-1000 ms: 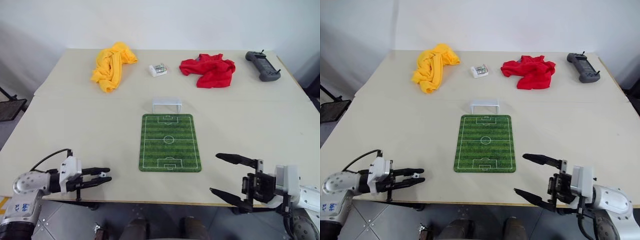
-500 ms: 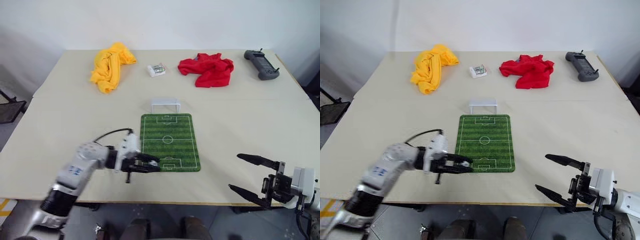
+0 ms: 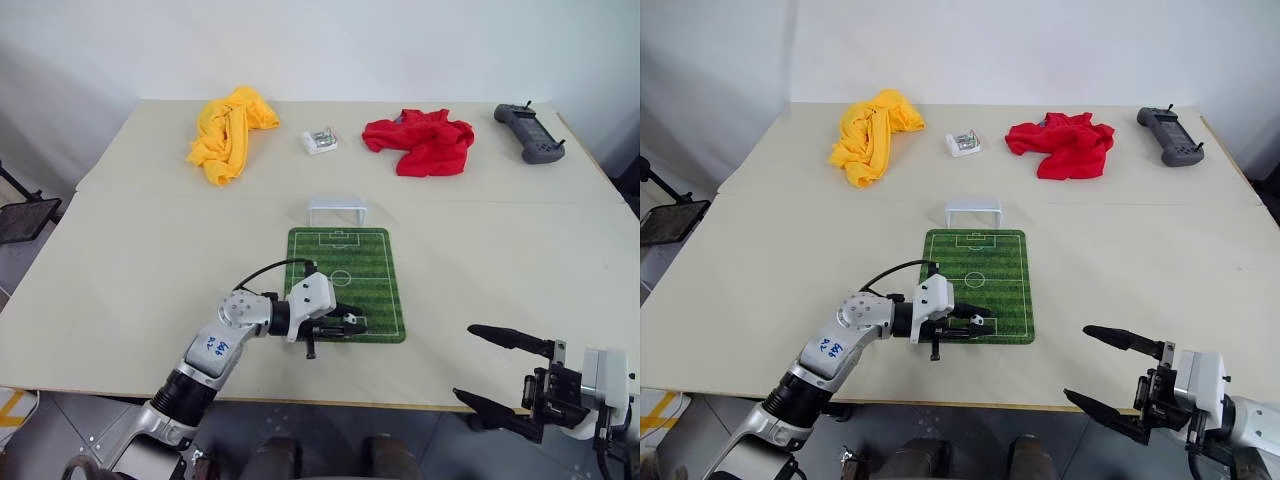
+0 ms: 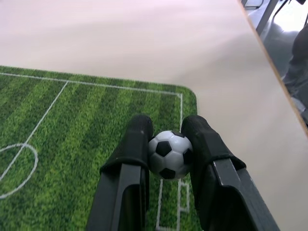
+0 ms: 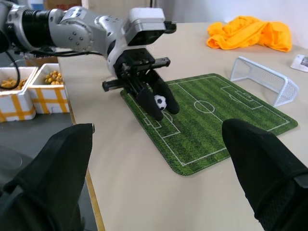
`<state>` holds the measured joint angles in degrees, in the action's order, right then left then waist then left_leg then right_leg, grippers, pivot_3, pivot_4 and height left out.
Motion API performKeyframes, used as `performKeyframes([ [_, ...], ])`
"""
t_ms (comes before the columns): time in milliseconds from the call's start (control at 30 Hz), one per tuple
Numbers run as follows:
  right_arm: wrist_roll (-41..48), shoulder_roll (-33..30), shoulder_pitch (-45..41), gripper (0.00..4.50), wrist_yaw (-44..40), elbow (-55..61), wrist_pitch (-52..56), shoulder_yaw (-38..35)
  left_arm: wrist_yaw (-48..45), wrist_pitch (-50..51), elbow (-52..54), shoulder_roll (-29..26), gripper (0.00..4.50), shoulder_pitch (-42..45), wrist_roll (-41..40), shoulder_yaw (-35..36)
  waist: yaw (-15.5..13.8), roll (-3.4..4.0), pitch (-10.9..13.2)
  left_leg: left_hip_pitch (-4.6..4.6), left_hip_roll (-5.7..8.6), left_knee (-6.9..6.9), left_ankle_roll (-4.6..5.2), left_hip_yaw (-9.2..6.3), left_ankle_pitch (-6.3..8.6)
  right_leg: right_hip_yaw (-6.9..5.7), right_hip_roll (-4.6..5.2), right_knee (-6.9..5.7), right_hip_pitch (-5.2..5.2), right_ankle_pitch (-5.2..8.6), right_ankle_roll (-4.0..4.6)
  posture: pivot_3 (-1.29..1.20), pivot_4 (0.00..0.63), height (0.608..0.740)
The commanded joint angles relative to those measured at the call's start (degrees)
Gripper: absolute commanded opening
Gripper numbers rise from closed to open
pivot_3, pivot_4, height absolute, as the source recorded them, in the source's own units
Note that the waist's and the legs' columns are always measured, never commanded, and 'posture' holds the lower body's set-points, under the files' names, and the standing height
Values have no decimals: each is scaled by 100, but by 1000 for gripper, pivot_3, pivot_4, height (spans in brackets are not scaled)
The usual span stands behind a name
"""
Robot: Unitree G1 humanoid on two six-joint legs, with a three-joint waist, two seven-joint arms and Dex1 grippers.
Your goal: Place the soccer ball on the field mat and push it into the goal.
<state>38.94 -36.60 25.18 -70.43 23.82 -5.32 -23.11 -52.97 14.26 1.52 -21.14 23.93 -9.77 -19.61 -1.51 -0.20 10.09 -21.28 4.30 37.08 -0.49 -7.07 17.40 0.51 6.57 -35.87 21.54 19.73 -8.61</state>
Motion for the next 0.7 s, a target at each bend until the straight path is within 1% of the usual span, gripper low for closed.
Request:
performKeyframes([
  [33, 50, 120, 102, 4500, 66, 230, -162, -122, 48, -174, 13, 30, 861, 38, 65, 51, -1, 0, 0, 0, 0, 0, 0, 0, 0, 0, 0, 0, 0, 0, 0, 0, 150, 740],
  [267, 11, 216, 135, 4500, 127, 236, -239, -56, -27, -152, -72, 65, 861, 68, 12, 74, 4, 0, 0, 1, 0, 0, 0, 0, 0, -1, -1, 0, -1, 0, 0, 0, 150, 740],
  [300, 10, 224, 132, 4500, 129, 228, -245, -54, -22, -181, -83, 77, 1574, 66, 15, 85, 5, 0, 0, 1, 0, 0, 0, 0, 0, -1, -1, 0, -1, 0, 0, 0, 150, 740],
  [333, 10, 228, 128, 4500, 129, 217, -251, -53, -16, -213, -98, 87, 1796, 66, 26, 91, 3, 0, 0, 1, 0, 0, 0, 0, 0, 0, -1, 0, 0, 0, 0, 0, 150, 740],
  [400, 7, 231, 118, 4500, 123, 189, -265, -45, -56, -298, -125, 101, 2403, 69, 17, 97, 1, 0, 0, 0, 0, 0, 0, 0, 0, 0, 0, 0, -1, 0, 0, 0, 150, 740],
  [533, 16, 246, 130, 4500, 104, 147, -277, -6, -184, -344, -75, 92, 2403, 15, -84, 138, 2, 0, 0, 0, 0, 0, 0, 0, 0, -1, -1, 0, -1, 0, 0, 0, 150, 740],
  [700, 0, 277, 106, 4500, 55, 95, -264, 117, -191, -289, 79, 155, 2403, 54, -411, 437, 3, 0, 0, 0, 0, 1, 0, 0, 0, 0, 0, 0, -1, 0, 0, 0, 150, 740],
])
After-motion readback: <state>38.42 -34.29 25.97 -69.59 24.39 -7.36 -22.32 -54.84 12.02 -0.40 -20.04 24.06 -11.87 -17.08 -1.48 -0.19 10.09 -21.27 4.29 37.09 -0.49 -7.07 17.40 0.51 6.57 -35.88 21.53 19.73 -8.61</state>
